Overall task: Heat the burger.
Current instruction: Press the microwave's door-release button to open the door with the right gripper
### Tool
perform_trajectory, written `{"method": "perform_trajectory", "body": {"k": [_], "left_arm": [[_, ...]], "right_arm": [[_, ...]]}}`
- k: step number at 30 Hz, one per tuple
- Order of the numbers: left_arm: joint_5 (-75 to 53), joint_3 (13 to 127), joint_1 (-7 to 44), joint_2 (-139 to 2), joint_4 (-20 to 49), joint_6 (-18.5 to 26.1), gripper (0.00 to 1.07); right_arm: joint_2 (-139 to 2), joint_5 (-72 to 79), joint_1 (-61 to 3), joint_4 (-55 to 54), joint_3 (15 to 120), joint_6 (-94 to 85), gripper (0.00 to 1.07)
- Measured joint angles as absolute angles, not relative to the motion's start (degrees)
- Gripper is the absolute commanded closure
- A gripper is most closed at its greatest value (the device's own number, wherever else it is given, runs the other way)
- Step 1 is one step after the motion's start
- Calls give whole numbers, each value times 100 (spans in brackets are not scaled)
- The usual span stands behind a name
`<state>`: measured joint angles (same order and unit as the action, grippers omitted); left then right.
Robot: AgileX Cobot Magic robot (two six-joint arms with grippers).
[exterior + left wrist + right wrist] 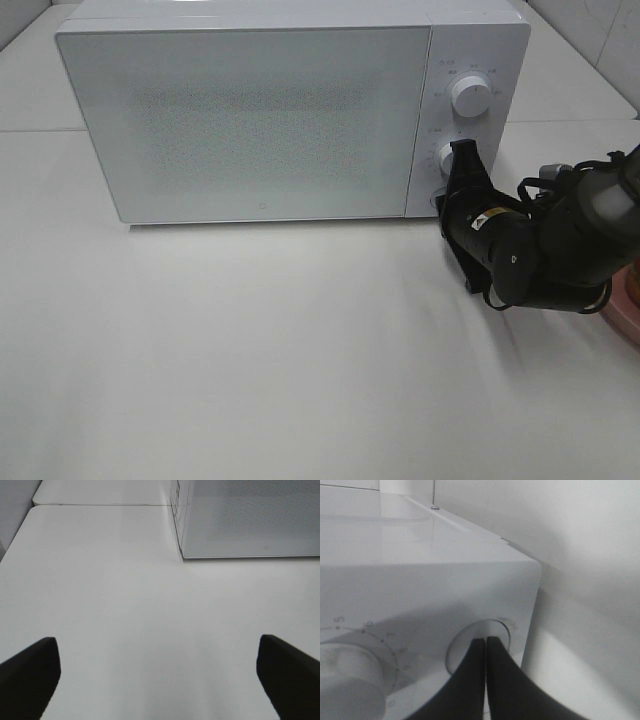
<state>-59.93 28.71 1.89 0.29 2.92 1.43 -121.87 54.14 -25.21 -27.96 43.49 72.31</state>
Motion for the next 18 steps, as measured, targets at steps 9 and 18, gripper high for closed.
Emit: {"method": "perform_trajectory", "body": {"k": [9,18], "left_arm": [[-5993,2871,189,29,292,143,7],[-5987,2871,189,29,292,143,7]], "right_arm": [[-12193,5271,-2532,-2853,4452,7231,107],[-12193,5254,-2532,-2905,4469,7231,107]]}}
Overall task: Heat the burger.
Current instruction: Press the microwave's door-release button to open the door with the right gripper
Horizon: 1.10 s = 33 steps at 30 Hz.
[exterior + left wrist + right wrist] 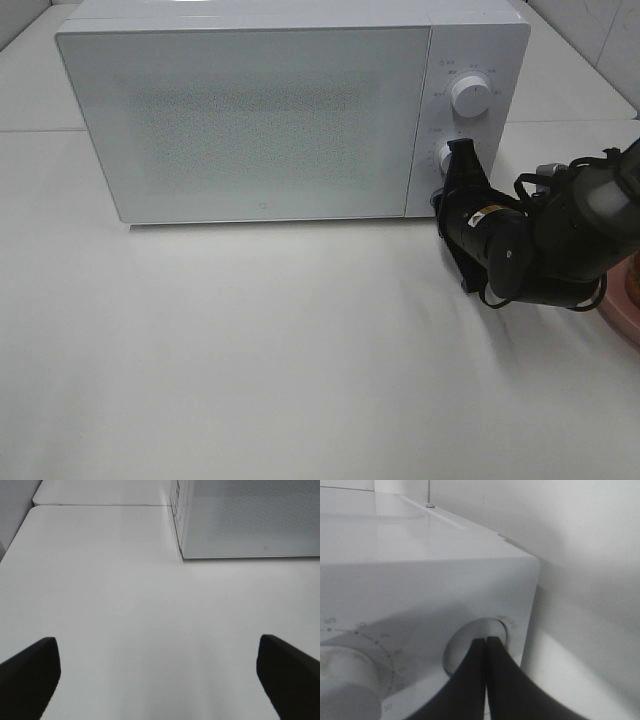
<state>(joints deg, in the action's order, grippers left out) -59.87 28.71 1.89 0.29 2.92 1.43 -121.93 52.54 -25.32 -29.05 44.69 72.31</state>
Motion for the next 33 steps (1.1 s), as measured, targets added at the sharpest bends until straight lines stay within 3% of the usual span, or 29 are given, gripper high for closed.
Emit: {"method": "perform_trajectory", "body": {"k": [33], "left_arm": [[-5976,2871,189,29,292,143,7]], "right_arm": [[-12210,4704,-2475,-3157,4859,7122,107]]}}
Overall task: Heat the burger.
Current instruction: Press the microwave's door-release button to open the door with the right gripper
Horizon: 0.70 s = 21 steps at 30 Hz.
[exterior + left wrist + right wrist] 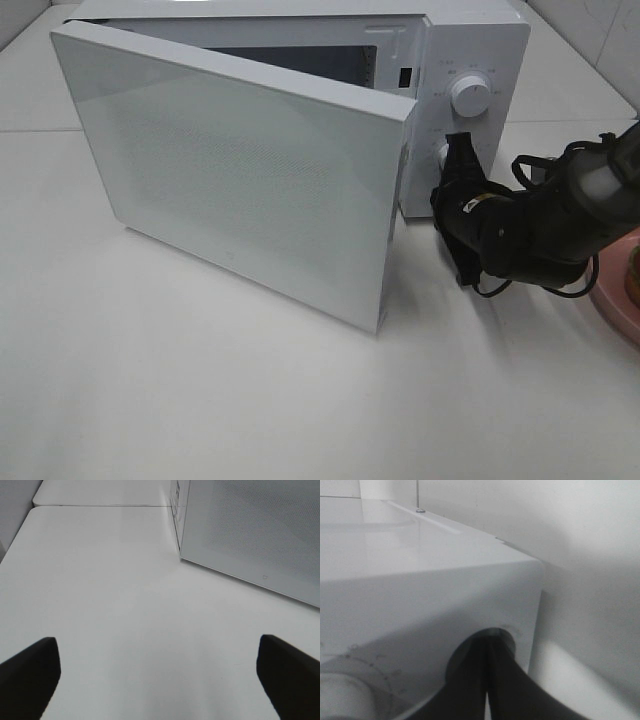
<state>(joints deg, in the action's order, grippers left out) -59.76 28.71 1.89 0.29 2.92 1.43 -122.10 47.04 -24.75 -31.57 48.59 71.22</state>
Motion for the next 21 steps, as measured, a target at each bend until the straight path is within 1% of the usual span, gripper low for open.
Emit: {"method": "perform_trajectory", "body": {"k": [9,21], "left_arm": [[-5976,2871,189,29,292,143,7],[-5976,2871,189,29,292,143,7]], "right_arm": [[-12124,4383,-2447,-3203,4910,7139,107],[-11992,4418,-2406,-3094,4784,7139,107]]}}
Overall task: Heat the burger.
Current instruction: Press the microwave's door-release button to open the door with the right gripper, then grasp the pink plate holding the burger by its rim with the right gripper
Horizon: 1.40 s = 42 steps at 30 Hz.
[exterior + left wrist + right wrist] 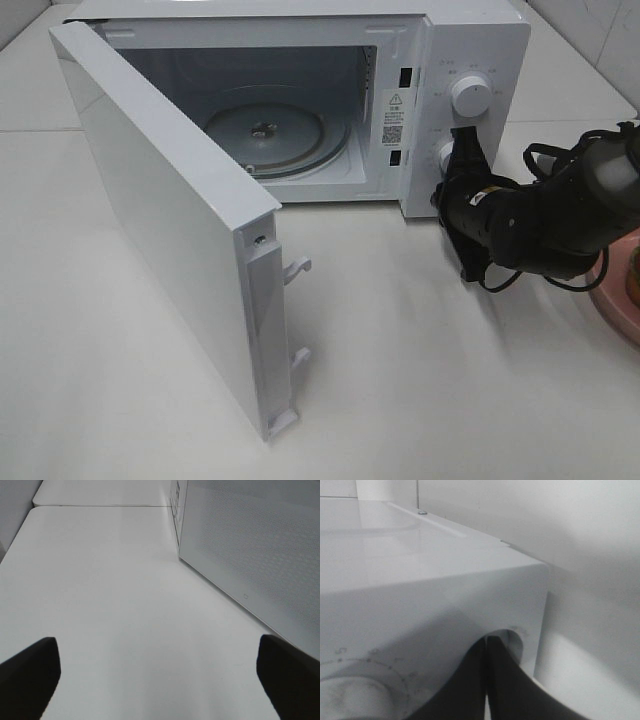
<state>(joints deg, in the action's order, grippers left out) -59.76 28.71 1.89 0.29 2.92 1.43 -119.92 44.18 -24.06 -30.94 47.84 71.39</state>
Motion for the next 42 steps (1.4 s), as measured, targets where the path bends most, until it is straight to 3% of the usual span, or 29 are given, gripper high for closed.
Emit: {"method": "perform_trajectory", "body": {"k": [42], "left_arm": [[-5976,2871,189,29,292,143,7]], "right_arm": [[-11345,4784,-2613,-3100,3833,7168,107]]}}
